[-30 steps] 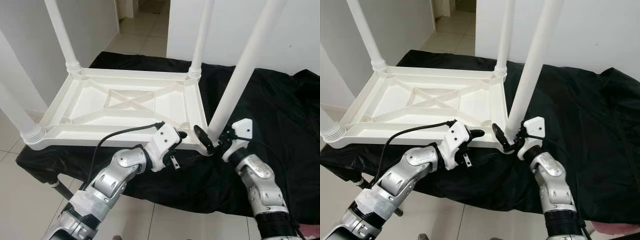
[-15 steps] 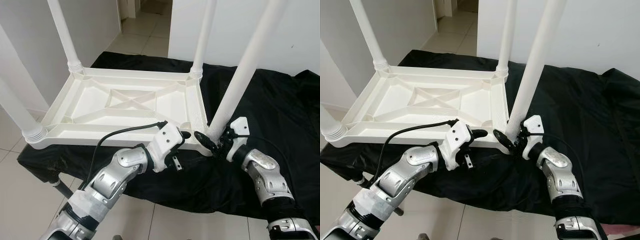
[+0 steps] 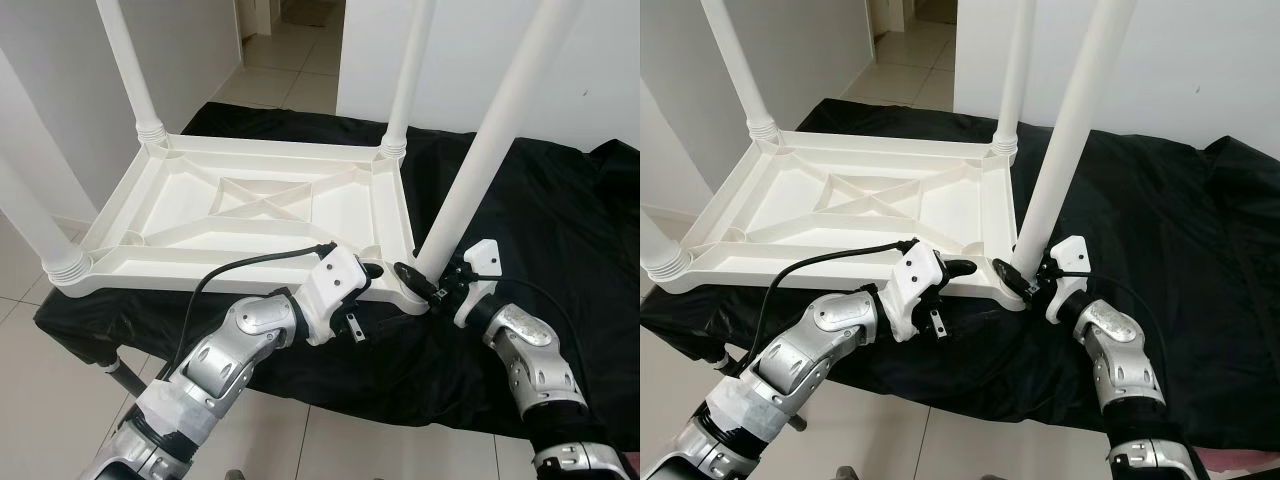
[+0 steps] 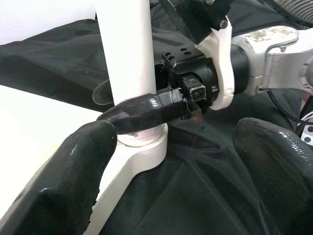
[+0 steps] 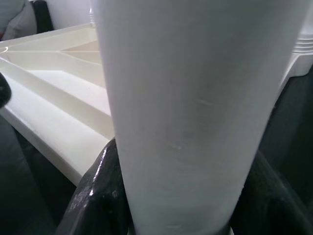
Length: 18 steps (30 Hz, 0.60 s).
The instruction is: Building children table
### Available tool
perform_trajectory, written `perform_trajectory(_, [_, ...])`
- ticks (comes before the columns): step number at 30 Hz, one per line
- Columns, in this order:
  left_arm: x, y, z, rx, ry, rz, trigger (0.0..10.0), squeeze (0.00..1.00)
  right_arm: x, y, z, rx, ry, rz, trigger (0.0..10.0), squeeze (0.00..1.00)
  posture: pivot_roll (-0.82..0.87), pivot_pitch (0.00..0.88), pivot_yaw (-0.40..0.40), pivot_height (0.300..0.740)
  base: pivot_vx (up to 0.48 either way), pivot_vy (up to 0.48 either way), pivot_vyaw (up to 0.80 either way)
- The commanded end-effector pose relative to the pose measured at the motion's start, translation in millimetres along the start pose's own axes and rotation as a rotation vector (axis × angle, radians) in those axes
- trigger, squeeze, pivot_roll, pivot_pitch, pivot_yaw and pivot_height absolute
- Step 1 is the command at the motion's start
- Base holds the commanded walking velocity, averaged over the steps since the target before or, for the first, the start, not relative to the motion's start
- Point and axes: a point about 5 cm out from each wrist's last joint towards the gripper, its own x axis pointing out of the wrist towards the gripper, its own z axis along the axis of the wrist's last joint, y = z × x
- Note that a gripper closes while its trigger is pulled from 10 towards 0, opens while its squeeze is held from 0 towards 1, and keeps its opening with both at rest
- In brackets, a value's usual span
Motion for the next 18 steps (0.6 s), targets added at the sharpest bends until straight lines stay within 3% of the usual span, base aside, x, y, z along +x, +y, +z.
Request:
perform_trajectory(1, [-1.2,-3.5,-1.9,0.009,0.02,-0.122,10.0,0.0,1.2,1.8,-1.5,0.031,0.008,-0.075,10.0,0.0,-0.08,0.0,-0.002,0.74,0.0,0.0,0.0])
perform_trajectory(8, [-0.2,-5.2,-2.2,0.007,0.02,-0.127,10.0,0.0,5.4,15.1,-5.3,0.113,0.024,-0.311,10.0,0.0,-0.08,0.0,0.001,0.74,0.0,0.0,0.0])
perform_trajectory(11, [-0.4,-7.0,-3.2,0.002,0.021,-0.128,10.0,0.0,5.3,21.3,-6.2,0.154,0.018,-0.539,10.0,0.0,-0.08,0.0,-0.004,0.74,0.0,0.0,0.0])
perform_trajectory(14, [-0.5,-7.0,-3.4,0.001,0.022,-0.127,10.0,0.0,5.0,22.7,-6.5,0.163,0.013,-0.585,10.0,0.0,-0.08,0.0,-0.004,0.74,0.0,0.0,0.0])
perform_trajectory(16, [-0.4,-7.2,-3.5,0.002,0.021,-0.123,10.0,0.0,5.5,27.9,-10.6,0.178,0.016,-0.765,10.0,0.0,-0.07,0.0,-0.013,0.74,0.0,0.0,0.0])
perform_trajectory(18, [-0.3,-6.8,-3.5,0.003,0.021,-0.118,10.0,0.0,8.7,34.0,-11.8,0.199,0.022,-0.83,10.0,0.0,-0.06,0.0,-0.015,0.74,0.0,0.0,0.0])
